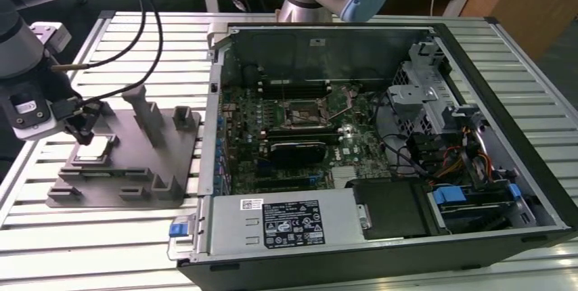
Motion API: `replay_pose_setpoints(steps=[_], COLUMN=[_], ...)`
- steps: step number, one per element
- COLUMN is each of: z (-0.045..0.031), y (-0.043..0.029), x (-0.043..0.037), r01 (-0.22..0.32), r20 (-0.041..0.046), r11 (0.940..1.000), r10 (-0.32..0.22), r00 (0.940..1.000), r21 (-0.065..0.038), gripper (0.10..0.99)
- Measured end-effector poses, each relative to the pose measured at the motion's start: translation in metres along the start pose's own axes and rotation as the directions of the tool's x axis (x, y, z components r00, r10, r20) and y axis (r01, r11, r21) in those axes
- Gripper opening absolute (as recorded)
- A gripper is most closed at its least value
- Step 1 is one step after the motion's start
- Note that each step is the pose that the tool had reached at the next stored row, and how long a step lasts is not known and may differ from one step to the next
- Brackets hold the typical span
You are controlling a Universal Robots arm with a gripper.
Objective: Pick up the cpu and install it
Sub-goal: 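Pick up the cpu and move it towards the insertion slot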
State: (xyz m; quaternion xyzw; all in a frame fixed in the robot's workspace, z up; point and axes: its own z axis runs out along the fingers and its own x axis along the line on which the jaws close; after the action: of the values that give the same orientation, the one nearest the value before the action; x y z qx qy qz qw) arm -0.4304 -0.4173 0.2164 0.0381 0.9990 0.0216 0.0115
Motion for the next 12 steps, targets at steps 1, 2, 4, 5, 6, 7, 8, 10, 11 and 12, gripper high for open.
replay_pose_setpoints(steps=[1,2,4,5,6,7,8,10,11,12], z=[0.0017,0.0034,0.0071,0.0088,0.0105,0.0121,0.0135,0.0161,0.017,0.0177], y=[-0.0002,-0.0003,-0.0005,-0.0006,-0.0007,-0.0008,-0.0009,-0.0012,-0.0013,-0.0014], x=[0.0002,0.0006,0.0014,0.0019,0.0023,0.0027,0.0031,0.0037,0.0041,0.0043], r01=[0.0,0.0,0.0,0.0,0.0,0.0,0.0,0.0,0.0,0.0], r20=[-0.0001,-0.0001,-0.0001,-0.0001,-0.0001,-0.0001,-0.0001,-0.0002,-0.0003,-0.0002], r11=[1.0,1.0,1.0,1.0,1.0,1.0,1.0,1.0,1.0,1.0], r10=[0.0,0.0,0.0,0.0,0.0,0.0,0.0,0.0,0.0,0.0], r00=[1.0,1.0,1.0,1.0,1.0,1.0,1.0,1.0,1.0,1.0], r21=[0.0,0.0,0.0,0.0,0.0,0.0,0.0,0.0,0.0,0.0], gripper=[0.106,0.106,0.106,0.106,0.106,0.106,0.106,0.106,0.106,0.106])
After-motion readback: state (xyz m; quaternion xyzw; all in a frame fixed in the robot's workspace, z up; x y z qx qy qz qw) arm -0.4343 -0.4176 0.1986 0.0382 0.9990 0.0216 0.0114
